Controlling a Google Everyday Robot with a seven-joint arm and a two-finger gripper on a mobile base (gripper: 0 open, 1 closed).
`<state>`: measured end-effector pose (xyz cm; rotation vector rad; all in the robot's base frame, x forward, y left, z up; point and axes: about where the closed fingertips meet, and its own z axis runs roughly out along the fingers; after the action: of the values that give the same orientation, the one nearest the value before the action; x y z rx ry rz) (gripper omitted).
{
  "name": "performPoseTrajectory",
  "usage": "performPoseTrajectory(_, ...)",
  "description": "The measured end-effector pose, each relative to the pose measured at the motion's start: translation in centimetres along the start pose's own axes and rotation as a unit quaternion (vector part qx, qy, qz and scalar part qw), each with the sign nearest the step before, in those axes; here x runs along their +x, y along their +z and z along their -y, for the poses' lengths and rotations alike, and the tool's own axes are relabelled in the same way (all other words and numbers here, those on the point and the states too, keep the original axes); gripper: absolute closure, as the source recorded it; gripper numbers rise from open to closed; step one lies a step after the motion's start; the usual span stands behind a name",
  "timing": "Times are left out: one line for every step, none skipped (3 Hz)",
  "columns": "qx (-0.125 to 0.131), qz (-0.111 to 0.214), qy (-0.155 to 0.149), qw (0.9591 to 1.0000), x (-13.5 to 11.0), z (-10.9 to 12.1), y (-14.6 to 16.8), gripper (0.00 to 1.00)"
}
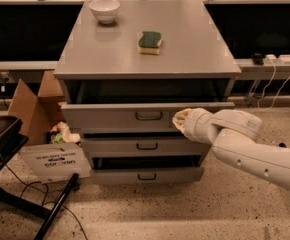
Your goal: Close top drawer
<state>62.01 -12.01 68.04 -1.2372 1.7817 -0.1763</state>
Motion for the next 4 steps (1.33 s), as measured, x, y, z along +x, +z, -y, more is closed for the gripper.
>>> performPoseTrajectory(0.016, 0.005, -0.006, 0.9998, 1.6, 2.99, 3.26, 1.0)
performPoseTrajectory(0.018, 0.005, -0.006, 0.9998, 1.71, 3.18, 3.48, 1.0)
performPoseTrajectory(0.018, 0.005, -0.006, 0.9998, 1.71, 3.18, 3.48, 0.73)
performPoseTrajectory(0.018, 0.005, -0.006, 0.9998, 1.71, 3.18, 3.48, 0.5)
